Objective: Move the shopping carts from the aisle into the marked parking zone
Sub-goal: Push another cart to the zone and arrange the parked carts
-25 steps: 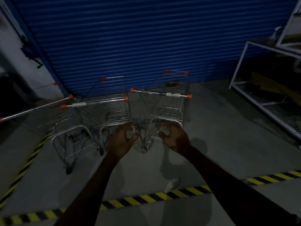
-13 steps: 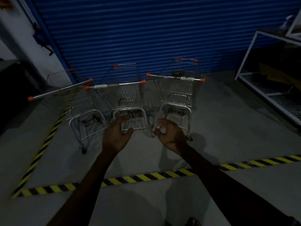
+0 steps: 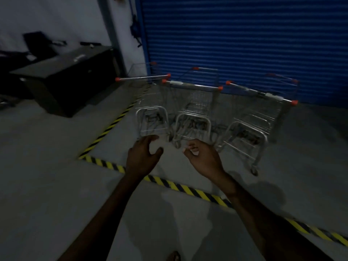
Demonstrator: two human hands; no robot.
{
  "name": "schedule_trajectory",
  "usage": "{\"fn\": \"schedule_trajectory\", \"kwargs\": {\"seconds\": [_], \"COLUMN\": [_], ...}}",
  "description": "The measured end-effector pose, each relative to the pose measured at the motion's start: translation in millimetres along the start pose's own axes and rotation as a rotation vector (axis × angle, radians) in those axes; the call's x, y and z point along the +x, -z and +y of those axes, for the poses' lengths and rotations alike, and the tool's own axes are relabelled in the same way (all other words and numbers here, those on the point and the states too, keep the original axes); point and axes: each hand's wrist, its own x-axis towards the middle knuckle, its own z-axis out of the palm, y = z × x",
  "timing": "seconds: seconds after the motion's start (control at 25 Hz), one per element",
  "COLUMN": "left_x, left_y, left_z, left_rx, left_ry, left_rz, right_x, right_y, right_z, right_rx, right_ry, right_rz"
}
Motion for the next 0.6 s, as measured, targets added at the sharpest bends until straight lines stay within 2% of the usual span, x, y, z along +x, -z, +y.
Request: {"fn": "schedule_trajectory", "kwargs": {"seconds": [0.2, 0.6], "left_x": [-103, -284], "left_y": [54, 172], "left_z": [-12, -60], "left_rx": [0.032, 0.172], "left_ry": [0.146, 0.486], "left_rz": [0.137, 0.416], "right_x": [-52, -150], "right_y": [-34, -128], "right_z": [-40, -165], "right_rx": [0.068, 0.156], "right_ry": [0.125, 0.396], "right_rz": [-0.131, -0.459]}}
